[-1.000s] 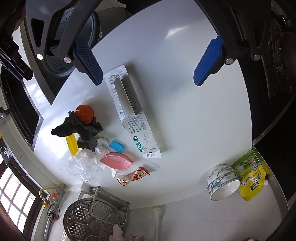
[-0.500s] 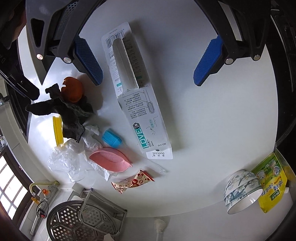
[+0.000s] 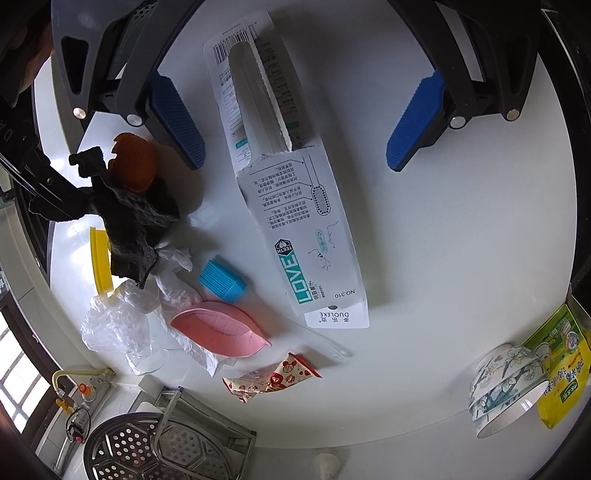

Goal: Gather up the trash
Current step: 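Grasp the dark grey cloth with the right tool while the left tool grasps the toothbrush package, then carry the cloth with the right tool to the basket while the left tool carries the toothbrush package there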

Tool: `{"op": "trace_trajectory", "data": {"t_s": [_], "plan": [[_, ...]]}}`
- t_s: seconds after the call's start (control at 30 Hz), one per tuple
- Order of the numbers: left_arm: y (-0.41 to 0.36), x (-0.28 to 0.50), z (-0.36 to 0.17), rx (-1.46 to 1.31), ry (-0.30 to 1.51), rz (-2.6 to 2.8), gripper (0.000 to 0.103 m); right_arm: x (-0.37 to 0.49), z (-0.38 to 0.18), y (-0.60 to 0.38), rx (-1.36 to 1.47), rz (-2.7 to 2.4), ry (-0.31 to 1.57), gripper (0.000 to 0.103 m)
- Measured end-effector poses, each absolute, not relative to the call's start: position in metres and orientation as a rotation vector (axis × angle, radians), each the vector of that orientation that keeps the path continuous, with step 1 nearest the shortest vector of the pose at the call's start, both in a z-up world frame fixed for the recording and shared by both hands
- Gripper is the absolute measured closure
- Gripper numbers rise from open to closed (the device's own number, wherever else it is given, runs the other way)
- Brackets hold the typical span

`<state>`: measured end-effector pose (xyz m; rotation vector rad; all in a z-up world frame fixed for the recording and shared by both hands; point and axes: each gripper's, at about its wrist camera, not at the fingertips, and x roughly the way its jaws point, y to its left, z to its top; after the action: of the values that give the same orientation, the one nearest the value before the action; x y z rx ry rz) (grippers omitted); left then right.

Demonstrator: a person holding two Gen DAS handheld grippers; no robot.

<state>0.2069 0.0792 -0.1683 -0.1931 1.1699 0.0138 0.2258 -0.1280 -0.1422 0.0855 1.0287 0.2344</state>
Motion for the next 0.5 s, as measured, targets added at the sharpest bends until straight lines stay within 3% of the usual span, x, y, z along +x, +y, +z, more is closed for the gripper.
{"op": "trace_trajectory", "data": {"t_s": [0.2,0.3,0.4,0.47,0.5], "plan": [[0.079,0.211,-0.181,-0.188,1.198,0.027,0.006,0.225,-0.147,-0.119,0.058,0.260,1.043,0.071],[0.080,0.212,-0.184,-0.176,1.201,0.041,0.006,0.224,-0.147,-0.114,0.042,0.261,1.042,0.090],[0.084,0.211,-0.183,-0.164,1.180,0.055,0.008,0.223,-0.144,-0.112,0.041,0.257,1.036,0.093],[0.087,0.208,-0.179,-0.178,1.153,0.045,0.014,0.222,-0.141,-0.110,0.037,0.255,1.029,0.096],[0.088,0.207,-0.177,-0.182,1.145,0.039,0.022,0.222,-0.139,-0.110,0.037,0.255,1.026,0.096]]}}
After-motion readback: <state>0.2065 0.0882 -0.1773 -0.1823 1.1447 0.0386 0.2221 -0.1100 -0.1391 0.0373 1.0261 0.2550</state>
